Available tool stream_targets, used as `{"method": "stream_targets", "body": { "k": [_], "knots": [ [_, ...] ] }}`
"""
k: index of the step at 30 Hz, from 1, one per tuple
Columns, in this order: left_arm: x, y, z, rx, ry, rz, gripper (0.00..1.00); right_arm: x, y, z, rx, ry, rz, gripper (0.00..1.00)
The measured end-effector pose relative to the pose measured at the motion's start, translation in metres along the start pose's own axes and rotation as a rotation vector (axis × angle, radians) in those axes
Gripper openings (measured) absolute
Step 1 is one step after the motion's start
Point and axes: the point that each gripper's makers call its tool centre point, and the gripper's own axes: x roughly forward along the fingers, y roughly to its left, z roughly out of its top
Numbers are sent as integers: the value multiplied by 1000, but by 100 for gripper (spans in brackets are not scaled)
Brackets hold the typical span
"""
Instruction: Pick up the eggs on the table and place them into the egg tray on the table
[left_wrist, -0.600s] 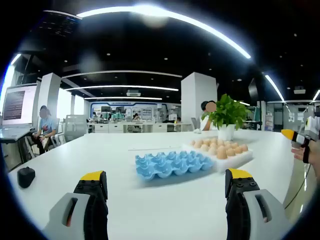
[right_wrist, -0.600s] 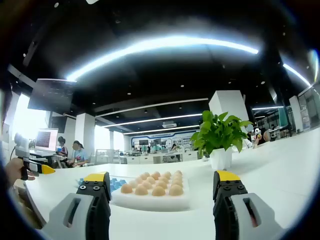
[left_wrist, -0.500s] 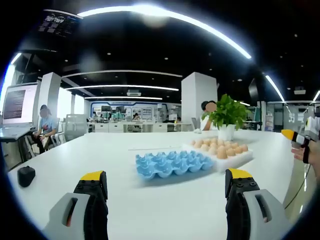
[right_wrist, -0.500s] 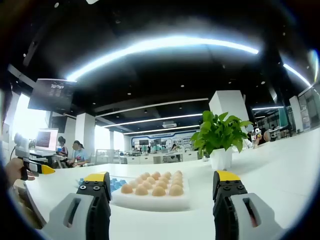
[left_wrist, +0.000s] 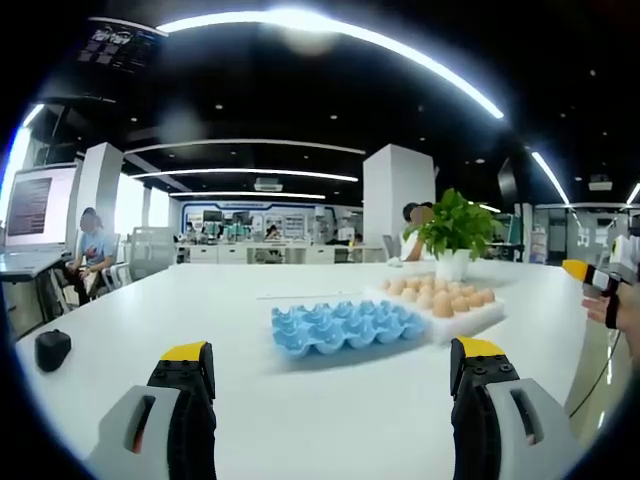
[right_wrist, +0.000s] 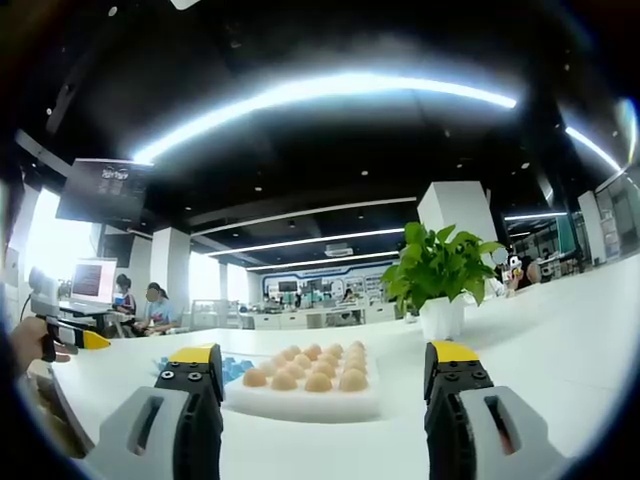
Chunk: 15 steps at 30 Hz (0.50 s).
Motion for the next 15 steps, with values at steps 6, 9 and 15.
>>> {"method": "stream_targets", "body": {
  "k": [6, 9, 15],
  "knots": [
    [1, 1, 0, 1, -2, 2, 100, -1, -4, -1, 3, 1, -7, 86],
    [0, 3, 0, -1, 0, 8, 100, -1, -4, -1, 3, 2, -7, 86],
    [-1, 4, 1, -2, -3, 12, 100, -3, -4, -2, 3, 6, -6, 86]
  ]
}}
